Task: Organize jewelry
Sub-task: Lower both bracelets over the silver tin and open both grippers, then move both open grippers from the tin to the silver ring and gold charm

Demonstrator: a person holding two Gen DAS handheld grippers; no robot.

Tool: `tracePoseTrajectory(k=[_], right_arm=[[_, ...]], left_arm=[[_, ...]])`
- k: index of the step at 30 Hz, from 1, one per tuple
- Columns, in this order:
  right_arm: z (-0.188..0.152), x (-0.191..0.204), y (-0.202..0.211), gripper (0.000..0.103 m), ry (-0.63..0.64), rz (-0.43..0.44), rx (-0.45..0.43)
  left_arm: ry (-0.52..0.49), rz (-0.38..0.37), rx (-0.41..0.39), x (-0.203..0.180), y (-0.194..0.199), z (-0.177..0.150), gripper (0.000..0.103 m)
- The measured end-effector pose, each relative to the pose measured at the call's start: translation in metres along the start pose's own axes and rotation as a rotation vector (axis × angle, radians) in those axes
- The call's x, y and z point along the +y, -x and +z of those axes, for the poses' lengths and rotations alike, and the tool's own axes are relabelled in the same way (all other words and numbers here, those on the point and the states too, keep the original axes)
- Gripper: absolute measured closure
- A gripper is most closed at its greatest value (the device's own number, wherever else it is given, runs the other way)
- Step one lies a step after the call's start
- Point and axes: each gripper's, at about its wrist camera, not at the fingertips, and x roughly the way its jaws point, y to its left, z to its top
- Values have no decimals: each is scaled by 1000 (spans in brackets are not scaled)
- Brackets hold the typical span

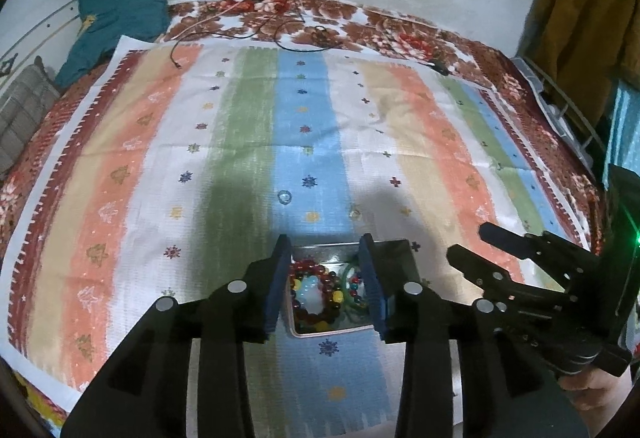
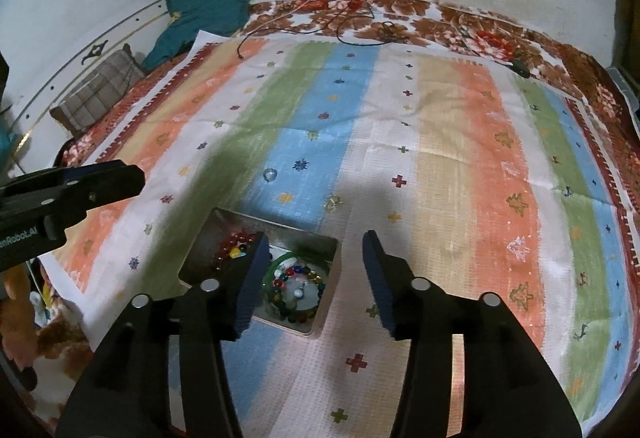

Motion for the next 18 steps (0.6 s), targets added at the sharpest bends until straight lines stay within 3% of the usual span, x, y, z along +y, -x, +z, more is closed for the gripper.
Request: tracePoseTrajectory(k=[8,13,18], right_arm=[[5,-2,-14,41,-18,-10,25],[13,-2,-28,39,-26,-20,42],[20,0,-41,36,-22,-27,54]], left_arm=[[22,58,16,5,-15,7,53],[60,73,48,12,-33,19,52],[33,104,66,12,-50,28,52]])
